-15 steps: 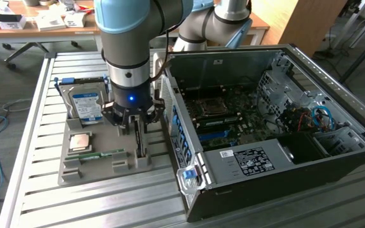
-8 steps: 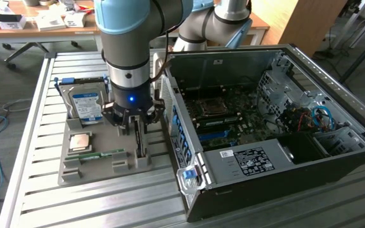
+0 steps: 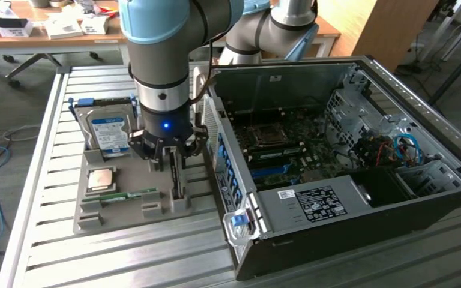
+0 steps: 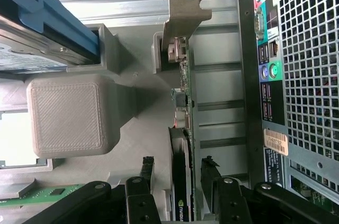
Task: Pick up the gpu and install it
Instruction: 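Pick up the gpu and move the gpu toward the slot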
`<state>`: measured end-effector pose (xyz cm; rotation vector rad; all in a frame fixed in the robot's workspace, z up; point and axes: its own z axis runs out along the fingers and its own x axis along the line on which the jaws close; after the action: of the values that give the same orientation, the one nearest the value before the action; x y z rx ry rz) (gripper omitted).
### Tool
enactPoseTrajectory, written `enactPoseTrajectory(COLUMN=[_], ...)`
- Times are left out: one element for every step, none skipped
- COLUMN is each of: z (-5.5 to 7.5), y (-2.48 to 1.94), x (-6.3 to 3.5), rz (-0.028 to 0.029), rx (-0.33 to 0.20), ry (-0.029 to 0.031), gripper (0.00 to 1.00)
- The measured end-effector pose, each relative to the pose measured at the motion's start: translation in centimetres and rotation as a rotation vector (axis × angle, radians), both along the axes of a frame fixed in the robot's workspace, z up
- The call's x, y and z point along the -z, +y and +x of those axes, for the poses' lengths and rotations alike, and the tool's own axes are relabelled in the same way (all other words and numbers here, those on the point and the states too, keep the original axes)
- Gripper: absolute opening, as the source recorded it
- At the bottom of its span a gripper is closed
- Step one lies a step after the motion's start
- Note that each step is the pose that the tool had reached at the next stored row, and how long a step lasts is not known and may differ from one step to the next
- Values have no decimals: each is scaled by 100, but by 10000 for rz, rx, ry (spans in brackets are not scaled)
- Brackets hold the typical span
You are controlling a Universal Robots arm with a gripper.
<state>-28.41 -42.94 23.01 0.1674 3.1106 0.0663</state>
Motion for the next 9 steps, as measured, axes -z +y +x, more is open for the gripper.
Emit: enactPoseTrajectory(z=[0, 0, 0, 0, 0, 0, 1, 1, 2], y=[0, 0, 0, 0, 0, 0, 0, 0, 0], x=[0, 0, 0, 0, 0, 0, 0, 0, 0], rz=[0, 0, -1, -1, 0, -1, 0, -1, -1], rx=[0, 0, 0, 0, 0, 0, -4, -17, -27], ry=[0, 1, 0, 0, 0, 1, -1, 0, 0], gripper=[47, 47, 40, 40, 40, 40, 40, 40, 40])
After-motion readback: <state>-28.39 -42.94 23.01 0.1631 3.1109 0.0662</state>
